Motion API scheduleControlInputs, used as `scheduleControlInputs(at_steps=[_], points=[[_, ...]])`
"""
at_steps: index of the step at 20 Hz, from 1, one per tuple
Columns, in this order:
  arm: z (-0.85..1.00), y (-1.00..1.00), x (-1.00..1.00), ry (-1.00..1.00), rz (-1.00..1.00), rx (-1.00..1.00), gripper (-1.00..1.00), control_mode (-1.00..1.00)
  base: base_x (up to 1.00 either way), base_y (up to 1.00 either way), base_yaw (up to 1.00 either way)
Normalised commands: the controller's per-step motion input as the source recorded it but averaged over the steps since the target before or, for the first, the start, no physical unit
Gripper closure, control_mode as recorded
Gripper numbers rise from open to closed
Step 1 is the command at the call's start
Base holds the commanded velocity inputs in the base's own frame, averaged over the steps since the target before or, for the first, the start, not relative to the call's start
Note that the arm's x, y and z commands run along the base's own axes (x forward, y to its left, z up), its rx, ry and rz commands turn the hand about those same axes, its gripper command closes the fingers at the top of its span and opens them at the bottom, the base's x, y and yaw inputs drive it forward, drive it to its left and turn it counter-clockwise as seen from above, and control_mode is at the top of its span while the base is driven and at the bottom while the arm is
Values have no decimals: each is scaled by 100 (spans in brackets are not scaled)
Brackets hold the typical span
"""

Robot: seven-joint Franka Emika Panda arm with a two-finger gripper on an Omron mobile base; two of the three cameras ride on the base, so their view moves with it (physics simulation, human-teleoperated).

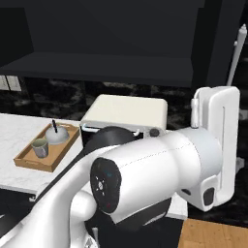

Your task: Pick the kettle from the counter and place it on the tray. Then pick the mug from the cabinet and place it on the tray. Then close the cabinet doors.

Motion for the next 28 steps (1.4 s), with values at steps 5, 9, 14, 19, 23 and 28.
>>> scheduleControlInputs(at_steps=[5,9,14,19,23,28], points=[[0,20,11,7,18,0,-100,-100,0,0,0],[0,30,18,11,17,-2,-100,-100,0,0,0],[-2,41,31,17,19,-8,-100,-100,0,0,0],[-4,42,41,14,21,-10,-100,-100,0,0,0],[-6,39,45,14,20,-8,-100,-100,0,0,0],[-10,45,45,13,20,-11,-100,-100,0,0,0]])
